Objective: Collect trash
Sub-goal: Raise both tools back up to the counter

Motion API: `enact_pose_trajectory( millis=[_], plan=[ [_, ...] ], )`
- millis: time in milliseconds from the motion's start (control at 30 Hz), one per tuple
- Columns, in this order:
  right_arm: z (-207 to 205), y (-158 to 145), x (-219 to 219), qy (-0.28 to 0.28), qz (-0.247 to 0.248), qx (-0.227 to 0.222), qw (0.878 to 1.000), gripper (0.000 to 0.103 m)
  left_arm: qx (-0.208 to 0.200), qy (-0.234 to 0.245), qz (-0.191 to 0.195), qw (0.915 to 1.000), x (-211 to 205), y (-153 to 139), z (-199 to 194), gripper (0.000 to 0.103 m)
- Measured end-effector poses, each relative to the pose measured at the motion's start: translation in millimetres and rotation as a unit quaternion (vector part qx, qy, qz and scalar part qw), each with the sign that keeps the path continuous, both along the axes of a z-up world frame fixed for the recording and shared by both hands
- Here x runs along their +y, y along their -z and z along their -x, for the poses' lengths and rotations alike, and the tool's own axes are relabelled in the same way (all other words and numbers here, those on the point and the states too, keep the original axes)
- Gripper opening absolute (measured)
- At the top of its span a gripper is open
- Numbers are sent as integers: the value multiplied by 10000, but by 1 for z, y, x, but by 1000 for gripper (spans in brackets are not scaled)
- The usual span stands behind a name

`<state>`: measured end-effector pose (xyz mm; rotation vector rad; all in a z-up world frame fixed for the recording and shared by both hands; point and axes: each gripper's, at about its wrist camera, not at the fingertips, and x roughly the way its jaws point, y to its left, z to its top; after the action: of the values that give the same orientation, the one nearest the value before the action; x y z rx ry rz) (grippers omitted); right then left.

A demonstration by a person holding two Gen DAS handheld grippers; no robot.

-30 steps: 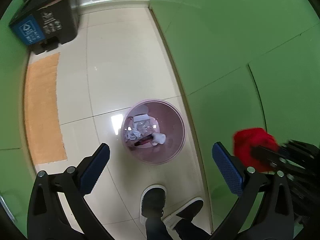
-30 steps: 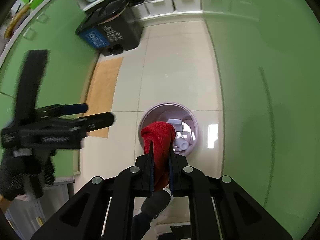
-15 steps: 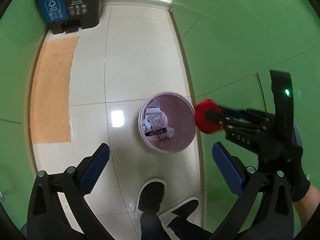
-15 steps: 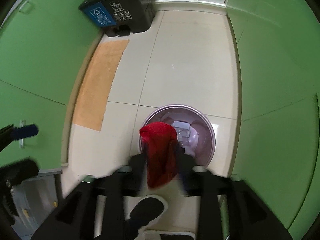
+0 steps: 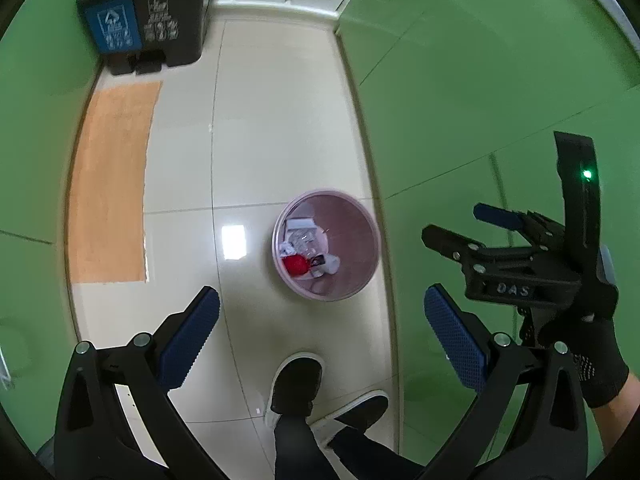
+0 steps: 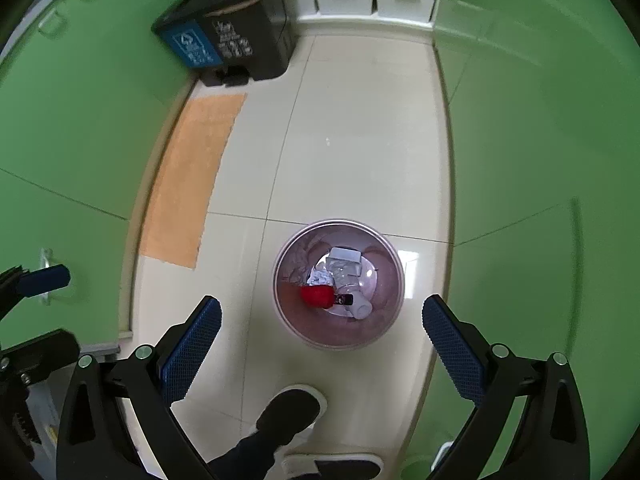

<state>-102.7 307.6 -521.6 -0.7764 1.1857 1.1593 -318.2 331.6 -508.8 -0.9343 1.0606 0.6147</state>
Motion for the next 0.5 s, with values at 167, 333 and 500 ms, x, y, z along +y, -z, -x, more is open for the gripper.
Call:
enact_pose_trajectory(
  millis=[167, 333, 500],
  plan=[
    [-2, -73, -19, 234, -177, -37, 9996, 96, -179, 69, -172, 9997, 2, -66, -8, 100],
    [-4, -165, -40, 444, -543, -112, 9975, 96, -390, 172, -444, 9981, 2, -150, -17, 100],
    [-4, -261, -66, 619, -1078, -279, 9918, 96, -649, 410, -780, 9940, -4, -237, -32, 100]
  ],
)
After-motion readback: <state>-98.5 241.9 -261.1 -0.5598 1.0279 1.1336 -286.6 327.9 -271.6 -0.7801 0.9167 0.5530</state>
